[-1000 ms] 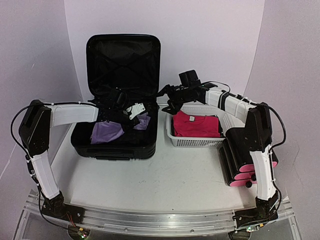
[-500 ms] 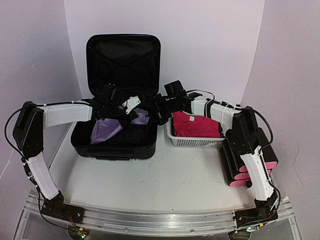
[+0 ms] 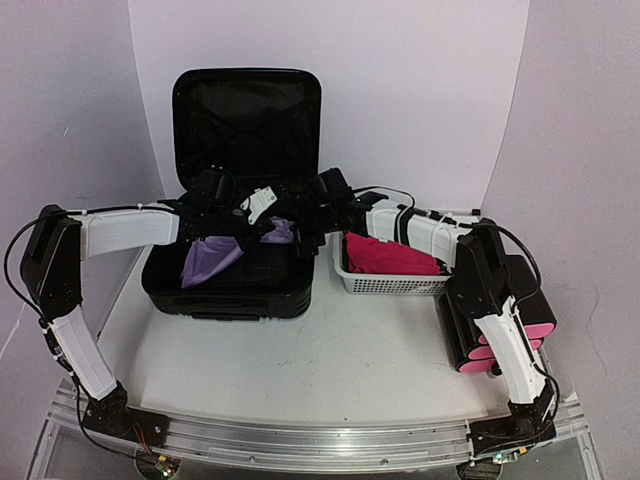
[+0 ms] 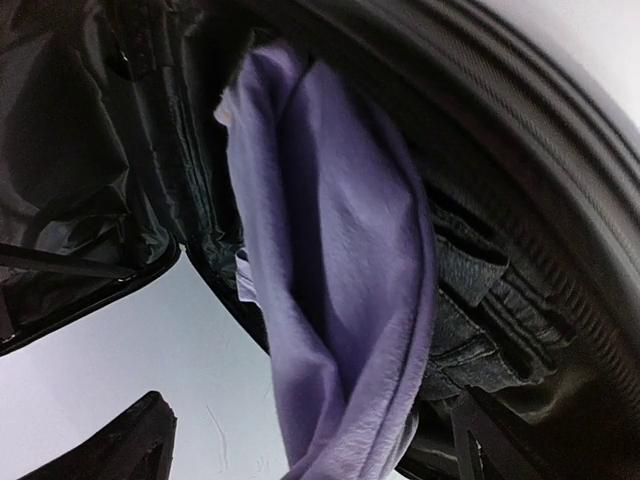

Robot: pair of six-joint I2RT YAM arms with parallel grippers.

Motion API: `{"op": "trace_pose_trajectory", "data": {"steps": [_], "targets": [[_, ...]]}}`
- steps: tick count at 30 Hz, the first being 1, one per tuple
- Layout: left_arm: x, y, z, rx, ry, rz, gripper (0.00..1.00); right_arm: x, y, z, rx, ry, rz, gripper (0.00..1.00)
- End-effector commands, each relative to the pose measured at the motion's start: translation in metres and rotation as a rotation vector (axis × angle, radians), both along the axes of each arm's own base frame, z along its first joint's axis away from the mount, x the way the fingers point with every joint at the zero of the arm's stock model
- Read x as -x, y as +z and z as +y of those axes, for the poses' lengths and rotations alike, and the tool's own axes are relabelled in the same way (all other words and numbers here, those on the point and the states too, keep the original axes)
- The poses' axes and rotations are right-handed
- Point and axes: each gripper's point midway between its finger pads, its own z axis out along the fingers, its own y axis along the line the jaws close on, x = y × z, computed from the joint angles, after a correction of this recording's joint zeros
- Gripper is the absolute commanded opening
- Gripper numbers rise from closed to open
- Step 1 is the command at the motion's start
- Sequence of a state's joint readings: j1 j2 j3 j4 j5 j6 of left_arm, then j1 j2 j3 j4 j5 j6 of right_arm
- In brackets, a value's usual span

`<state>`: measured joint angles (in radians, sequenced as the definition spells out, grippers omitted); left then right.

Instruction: Open, take out, and arrange the luggage

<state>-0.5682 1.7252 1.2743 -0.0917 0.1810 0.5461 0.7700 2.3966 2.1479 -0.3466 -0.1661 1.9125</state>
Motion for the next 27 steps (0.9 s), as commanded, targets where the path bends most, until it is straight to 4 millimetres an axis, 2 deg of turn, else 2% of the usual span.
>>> {"op": "trace_pose_trajectory", "data": {"steps": [1,5,8,14,17,21,27], "targets": [[-0.001,0.056,-0.002,0.113,-0.001,-0.112,0.0,-0.009,0.01,0.008,-0.047,-0.069,-0.002,0.98],[-0.003,0.063,-0.002,0.13,0.0,-0.135,0.0,-0.012,0.003,0.007,-0.057,-0.111,0.019,0.97],[-0.001,0.064,-0.002,0.138,-0.006,-0.137,0.0,-0.022,0.001,0.008,-0.059,-0.142,0.002,0.9],[0.002,0.063,-0.001,0.139,-0.004,-0.136,0.0,-0.038,-0.005,0.022,-0.11,-0.171,0.003,0.75],[0.002,0.062,0.002,0.134,-0.001,-0.139,0.0,-0.043,-0.006,0.017,-0.094,-0.199,-0.017,0.72],[0.003,0.062,0.004,0.138,0.004,-0.135,0.0,-0.052,-0.009,0.011,-0.083,-0.216,-0.031,0.63],[0.005,0.062,0.004,0.146,0.0,-0.129,0.0,-0.062,-0.019,0.013,-0.088,-0.222,-0.043,0.48]]}}
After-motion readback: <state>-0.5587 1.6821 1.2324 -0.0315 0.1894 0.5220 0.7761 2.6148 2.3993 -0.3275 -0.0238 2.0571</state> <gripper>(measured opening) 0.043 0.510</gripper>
